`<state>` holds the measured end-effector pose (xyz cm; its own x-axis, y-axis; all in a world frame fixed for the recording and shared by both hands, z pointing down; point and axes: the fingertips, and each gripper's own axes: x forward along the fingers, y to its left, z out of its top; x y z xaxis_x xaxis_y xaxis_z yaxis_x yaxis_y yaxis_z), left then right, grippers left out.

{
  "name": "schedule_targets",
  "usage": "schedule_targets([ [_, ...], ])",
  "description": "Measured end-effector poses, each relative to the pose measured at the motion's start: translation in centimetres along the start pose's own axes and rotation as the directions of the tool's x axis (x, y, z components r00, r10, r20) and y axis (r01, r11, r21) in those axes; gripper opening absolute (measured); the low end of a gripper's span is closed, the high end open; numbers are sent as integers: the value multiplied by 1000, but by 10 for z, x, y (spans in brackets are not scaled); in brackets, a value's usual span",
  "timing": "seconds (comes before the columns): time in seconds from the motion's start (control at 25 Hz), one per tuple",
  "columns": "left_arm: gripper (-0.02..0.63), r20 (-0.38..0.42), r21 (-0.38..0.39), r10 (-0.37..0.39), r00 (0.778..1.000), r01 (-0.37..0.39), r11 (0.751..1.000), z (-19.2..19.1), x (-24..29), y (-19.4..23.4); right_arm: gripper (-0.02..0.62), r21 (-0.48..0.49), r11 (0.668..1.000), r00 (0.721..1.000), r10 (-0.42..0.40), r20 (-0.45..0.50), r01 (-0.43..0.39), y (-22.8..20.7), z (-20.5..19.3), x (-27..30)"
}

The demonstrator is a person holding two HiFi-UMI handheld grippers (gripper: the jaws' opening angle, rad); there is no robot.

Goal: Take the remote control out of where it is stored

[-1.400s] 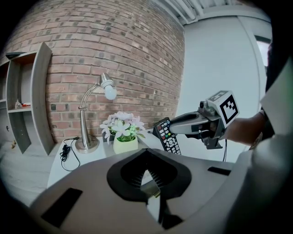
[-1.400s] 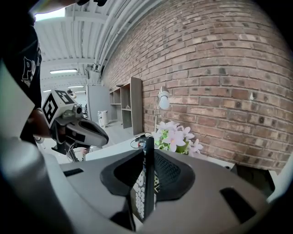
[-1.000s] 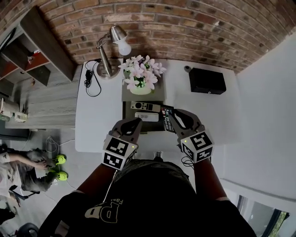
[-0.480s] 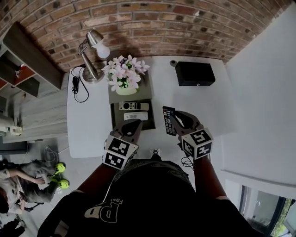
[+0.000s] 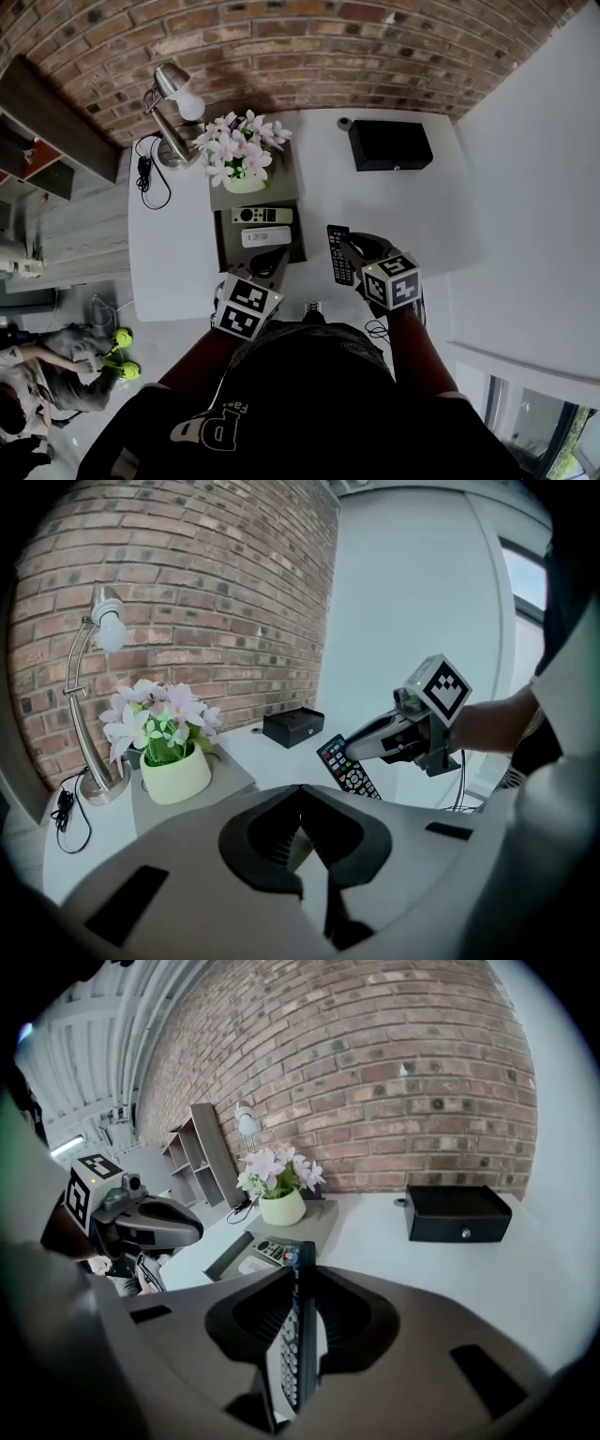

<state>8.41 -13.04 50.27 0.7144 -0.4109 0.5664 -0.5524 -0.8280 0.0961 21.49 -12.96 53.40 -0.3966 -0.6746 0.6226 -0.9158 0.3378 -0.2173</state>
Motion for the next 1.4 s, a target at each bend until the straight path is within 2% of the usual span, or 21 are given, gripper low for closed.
schedule_targets([
  [0.28, 6, -23, -30, 39, 999, -40, 999, -4, 11, 9, 81, 123, 992, 996, 40, -80, -30, -32, -31, 33],
  [0.68, 6, -52, -96, 85, 995, -89, 991, -2, 31, 21, 81, 331, 940, 981, 137, -136, -85, -65, -50, 77],
  [1.04, 7, -82, -131, 109, 991, -119, 984, -6, 39, 28, 81, 472, 874, 971, 200, -129, -117, -73, -58, 104],
  [1.4, 6, -89, -142, 117, 989, -129, 981, -6, 40, 31, 83, 548, 827, 971, 216, -105, -125, -78, -65, 112],
])
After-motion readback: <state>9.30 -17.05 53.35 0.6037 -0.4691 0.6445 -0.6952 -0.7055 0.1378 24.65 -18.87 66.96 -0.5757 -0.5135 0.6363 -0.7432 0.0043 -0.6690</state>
